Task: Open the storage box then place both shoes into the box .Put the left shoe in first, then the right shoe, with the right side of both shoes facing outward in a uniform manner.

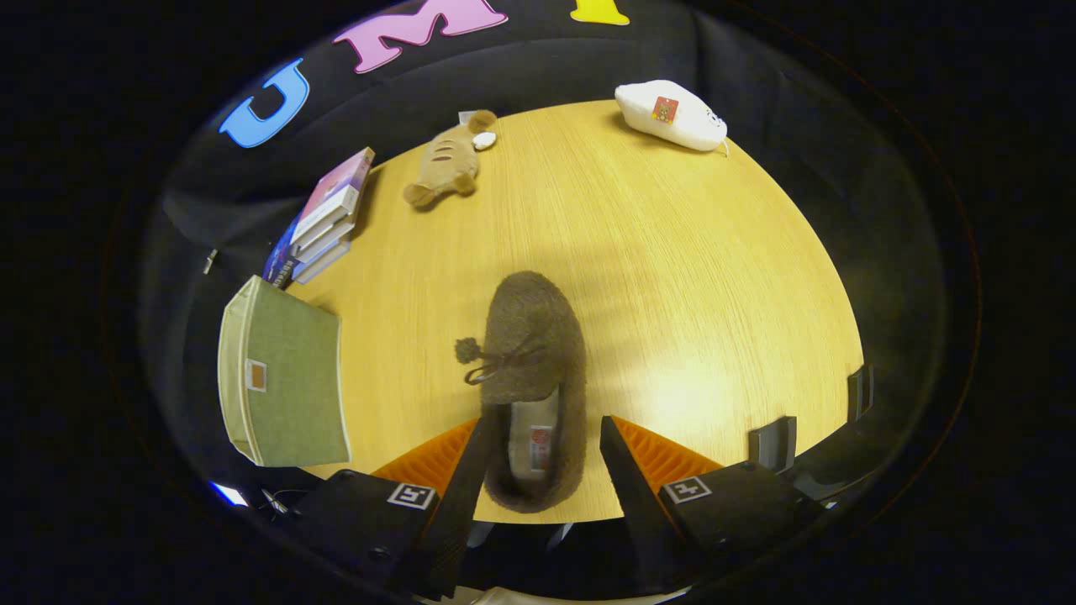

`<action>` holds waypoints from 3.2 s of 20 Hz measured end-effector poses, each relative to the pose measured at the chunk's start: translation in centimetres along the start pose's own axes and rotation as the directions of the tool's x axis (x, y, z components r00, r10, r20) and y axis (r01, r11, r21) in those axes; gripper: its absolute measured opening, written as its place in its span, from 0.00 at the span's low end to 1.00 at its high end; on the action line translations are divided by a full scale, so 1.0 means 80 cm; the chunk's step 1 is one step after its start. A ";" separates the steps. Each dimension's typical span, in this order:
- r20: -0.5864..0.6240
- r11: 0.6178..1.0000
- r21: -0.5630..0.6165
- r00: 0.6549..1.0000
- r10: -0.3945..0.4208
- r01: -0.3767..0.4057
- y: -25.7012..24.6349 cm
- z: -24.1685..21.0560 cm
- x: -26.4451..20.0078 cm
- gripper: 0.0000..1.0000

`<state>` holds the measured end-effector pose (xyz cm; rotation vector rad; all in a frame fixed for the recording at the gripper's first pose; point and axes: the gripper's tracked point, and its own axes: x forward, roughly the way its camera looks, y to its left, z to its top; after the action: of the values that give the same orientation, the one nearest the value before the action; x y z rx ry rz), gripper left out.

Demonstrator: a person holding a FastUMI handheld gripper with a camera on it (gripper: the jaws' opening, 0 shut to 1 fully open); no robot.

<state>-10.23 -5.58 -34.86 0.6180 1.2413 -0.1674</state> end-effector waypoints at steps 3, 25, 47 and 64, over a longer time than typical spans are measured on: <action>-0.033 1.000 -0.007 0.999 -0.024 0.023 -0.017 -0.003 0.032 0.77; 0.006 0.984 0.110 0.991 0.137 -0.137 0.064 0.029 -0.017 0.05; -0.067 0.918 0.092 0.918 0.392 -0.385 0.436 0.012 -0.069 0.05; -0.093 0.915 0.085 0.912 0.401 -0.394 0.507 -0.008 -0.054 0.16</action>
<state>5.75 27.42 -16.90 0.9338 1.1908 0.1703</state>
